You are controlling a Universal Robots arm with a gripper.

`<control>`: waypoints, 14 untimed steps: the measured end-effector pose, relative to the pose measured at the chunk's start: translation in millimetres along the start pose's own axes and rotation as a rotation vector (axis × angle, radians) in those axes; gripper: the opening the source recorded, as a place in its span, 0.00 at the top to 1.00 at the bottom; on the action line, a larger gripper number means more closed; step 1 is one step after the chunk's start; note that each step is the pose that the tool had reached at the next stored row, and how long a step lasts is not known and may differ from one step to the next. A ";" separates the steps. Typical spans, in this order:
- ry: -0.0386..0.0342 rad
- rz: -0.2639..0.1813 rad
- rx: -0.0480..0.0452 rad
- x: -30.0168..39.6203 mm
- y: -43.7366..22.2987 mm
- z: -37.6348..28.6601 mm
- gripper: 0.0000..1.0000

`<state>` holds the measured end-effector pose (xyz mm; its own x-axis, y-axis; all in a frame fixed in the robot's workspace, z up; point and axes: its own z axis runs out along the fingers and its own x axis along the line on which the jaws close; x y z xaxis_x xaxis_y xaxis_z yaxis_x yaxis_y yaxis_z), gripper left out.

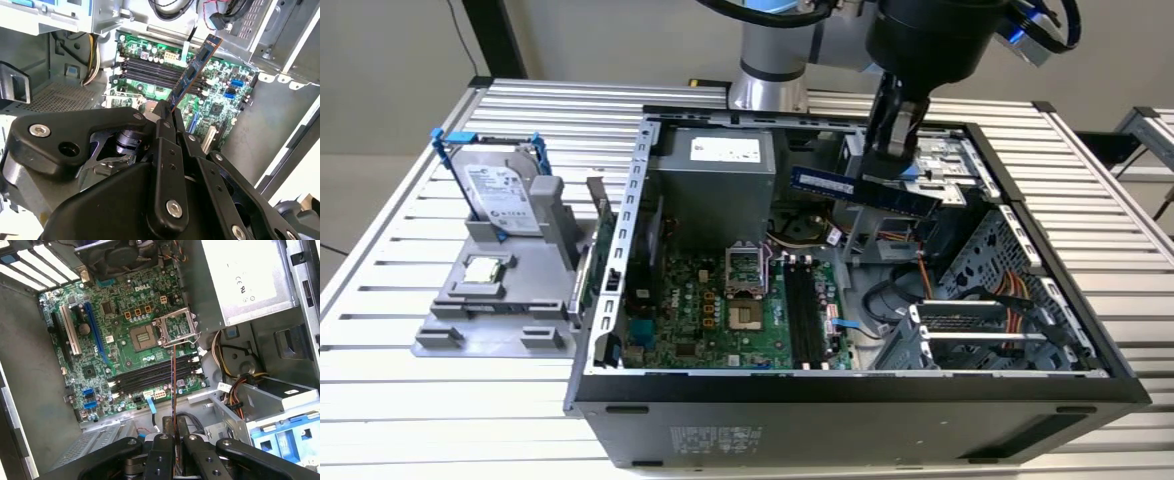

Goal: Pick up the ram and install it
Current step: 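Insert the ram into the slot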

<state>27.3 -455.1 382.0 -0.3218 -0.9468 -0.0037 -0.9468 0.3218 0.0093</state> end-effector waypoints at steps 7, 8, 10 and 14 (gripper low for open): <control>-0.0001 0.038 0.0002 -0.3 -0.9 -0.1 1.00; -0.0003 0.043 0.0002 -0.4 -1.2 -0.1 1.00; -0.0004 0.054 0.0002 -0.5 -1.7 -0.1 1.00; -0.0005 0.076 0.0003 -0.8 -2.7 -0.1 1.00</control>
<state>30.0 -455.2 382.1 -0.3930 -0.9195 -0.0035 -0.9195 0.3930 0.0094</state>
